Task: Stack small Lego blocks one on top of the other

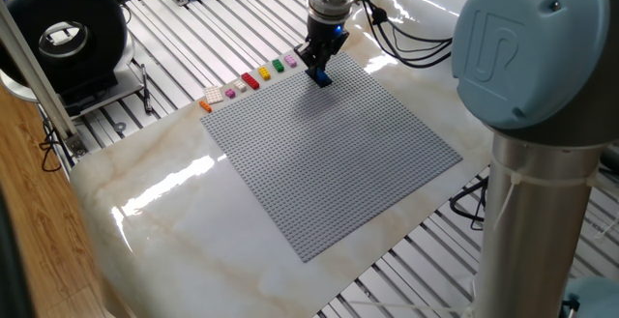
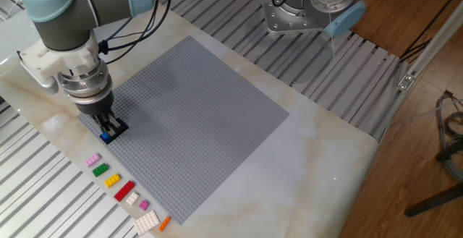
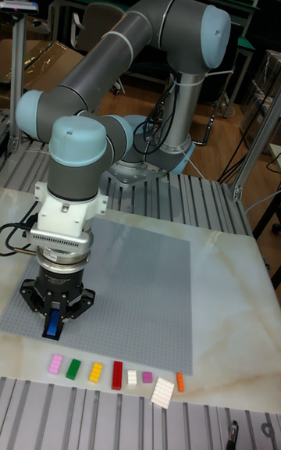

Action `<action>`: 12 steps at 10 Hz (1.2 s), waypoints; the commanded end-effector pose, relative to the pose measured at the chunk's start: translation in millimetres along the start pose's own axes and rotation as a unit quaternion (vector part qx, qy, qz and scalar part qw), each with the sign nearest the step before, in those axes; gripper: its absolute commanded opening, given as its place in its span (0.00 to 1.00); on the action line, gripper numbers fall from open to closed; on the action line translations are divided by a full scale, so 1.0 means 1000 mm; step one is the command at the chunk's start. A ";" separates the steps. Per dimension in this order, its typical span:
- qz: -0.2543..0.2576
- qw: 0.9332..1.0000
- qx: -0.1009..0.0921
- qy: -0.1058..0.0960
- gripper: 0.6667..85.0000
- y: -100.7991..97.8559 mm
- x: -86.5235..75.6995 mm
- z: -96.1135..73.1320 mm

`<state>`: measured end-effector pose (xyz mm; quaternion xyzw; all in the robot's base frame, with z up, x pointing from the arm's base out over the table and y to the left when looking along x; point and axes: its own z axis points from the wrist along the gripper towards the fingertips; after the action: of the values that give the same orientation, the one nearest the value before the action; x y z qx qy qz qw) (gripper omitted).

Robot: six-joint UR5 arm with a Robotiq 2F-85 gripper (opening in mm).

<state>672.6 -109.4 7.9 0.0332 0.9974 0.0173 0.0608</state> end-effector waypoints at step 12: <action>0.033 0.999 -0.007 -0.023 0.00 0.007 -0.015 0.005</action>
<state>684.0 -106.4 4.8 0.0587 0.9953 0.0155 0.0760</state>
